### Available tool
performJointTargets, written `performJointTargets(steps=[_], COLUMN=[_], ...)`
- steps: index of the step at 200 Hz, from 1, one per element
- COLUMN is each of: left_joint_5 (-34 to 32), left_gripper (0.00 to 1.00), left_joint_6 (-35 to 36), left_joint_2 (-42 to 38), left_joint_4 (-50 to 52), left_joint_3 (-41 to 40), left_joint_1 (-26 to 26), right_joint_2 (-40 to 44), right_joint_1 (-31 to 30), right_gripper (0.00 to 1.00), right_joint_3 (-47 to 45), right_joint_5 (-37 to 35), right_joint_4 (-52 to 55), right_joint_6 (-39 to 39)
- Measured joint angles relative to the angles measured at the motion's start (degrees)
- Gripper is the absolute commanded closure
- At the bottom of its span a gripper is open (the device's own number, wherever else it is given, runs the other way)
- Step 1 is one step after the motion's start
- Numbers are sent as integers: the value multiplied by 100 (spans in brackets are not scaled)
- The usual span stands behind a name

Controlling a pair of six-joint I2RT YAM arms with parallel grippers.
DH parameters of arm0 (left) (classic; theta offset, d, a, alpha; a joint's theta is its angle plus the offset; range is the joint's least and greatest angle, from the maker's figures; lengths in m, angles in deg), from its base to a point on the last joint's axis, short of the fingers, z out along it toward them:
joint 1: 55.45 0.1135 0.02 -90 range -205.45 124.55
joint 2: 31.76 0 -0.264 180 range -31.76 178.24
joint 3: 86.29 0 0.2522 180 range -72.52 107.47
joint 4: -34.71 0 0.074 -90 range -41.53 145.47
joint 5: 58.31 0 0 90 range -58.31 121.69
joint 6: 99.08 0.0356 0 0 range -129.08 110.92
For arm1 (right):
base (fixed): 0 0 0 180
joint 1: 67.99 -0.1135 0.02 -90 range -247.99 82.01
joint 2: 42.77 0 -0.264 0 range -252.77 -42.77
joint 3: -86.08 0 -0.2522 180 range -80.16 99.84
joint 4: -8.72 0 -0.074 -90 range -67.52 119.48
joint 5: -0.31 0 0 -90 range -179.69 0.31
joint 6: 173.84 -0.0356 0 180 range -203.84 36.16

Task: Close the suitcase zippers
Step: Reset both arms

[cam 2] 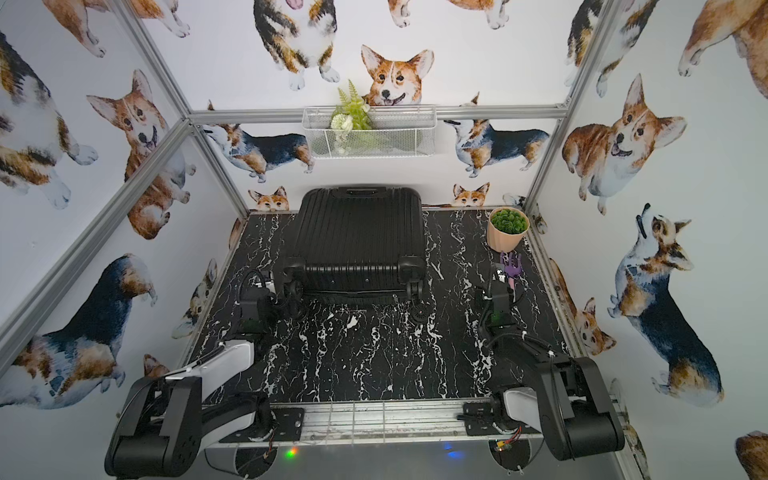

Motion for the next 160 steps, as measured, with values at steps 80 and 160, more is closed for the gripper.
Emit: performJointTargets(steps=[80,160], left_joint_5=[457,754], left_gripper=[0,0], left_joint_6=[507,551], left_joint_2=[883,682], left_joint_4=[-1051,-1176], left_joint_3=[310,168], left_joint_1=[50,68], right_joint_2=[-1281,-1263], right_joint_1=[455,487], right_gripper=[21,0], right_joint_3=[-221,-144], right_joint_5=[564,654], right_joint_4=[-1814,-1952], right_joint_6=[122,98])
